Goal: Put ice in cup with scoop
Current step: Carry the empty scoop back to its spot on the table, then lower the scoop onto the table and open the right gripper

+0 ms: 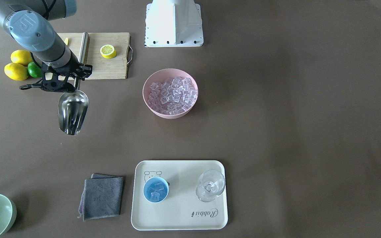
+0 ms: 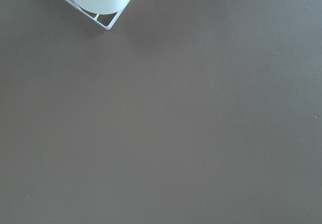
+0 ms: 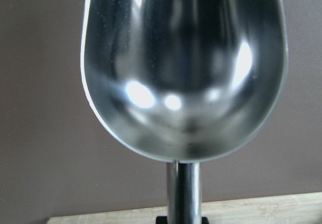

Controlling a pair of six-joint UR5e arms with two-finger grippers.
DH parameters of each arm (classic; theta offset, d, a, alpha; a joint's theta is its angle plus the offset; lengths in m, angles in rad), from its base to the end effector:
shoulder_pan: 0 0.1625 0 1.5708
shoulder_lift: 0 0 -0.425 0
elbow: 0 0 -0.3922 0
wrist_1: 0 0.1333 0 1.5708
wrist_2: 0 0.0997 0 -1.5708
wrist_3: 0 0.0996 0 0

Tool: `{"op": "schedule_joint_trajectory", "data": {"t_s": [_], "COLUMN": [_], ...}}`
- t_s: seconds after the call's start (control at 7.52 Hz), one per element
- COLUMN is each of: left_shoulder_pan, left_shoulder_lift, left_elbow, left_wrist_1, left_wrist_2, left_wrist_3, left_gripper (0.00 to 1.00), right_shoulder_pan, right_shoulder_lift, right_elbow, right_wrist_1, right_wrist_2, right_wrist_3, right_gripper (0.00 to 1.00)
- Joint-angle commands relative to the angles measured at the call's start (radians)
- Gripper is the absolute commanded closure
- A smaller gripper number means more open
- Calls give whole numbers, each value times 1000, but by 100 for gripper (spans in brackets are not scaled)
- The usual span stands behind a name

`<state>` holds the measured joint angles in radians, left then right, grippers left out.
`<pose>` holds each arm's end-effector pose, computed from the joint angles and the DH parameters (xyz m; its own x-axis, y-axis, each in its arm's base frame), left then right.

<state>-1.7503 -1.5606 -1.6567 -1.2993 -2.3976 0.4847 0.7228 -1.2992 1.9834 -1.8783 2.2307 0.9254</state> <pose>-0.1432 -0.4531 0.6434 0.6486 0.2181 -0.7292 -0.1436 0.9759 0.1641 -0.3569 -0.4111 0.3605 0.7697 0.0453 0.6368 0.1371 0.9625 -0.2341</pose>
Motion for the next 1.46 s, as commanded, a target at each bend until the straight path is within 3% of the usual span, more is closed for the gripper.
{"op": "schedule_joint_trajectory", "data": {"t_s": [0.0, 0.53, 1.06, 1.2, 1.33], "left_shoulder_pan": [-2, 0, -2, 0, 0], "left_shoulder_lift": [1, -1, -1, -1, -1], "left_elbow": [2, 5, 6, 6, 6], "left_wrist_1": [0, 0, 0, 0, 0], "left_wrist_2": [0, 0, 0, 0, -2], "left_wrist_3": [0, 0, 2, 0, 2], "left_gripper": [2, 2, 2, 2, 2], "right_shoulder_pan": [-49, -83, -88, -88, -89], "right_shoulder_lift": [-40, -86, -86, -86, -85], "right_elbow": [-61, -109, -112, -113, -124], "right_wrist_1": [113, 244, 245, 245, 246], "right_wrist_2": [-2, -8, -8, -6, -9], "right_wrist_3": [29, 96, 98, 86, 86], "right_gripper": [100, 100, 100, 96, 19]}}
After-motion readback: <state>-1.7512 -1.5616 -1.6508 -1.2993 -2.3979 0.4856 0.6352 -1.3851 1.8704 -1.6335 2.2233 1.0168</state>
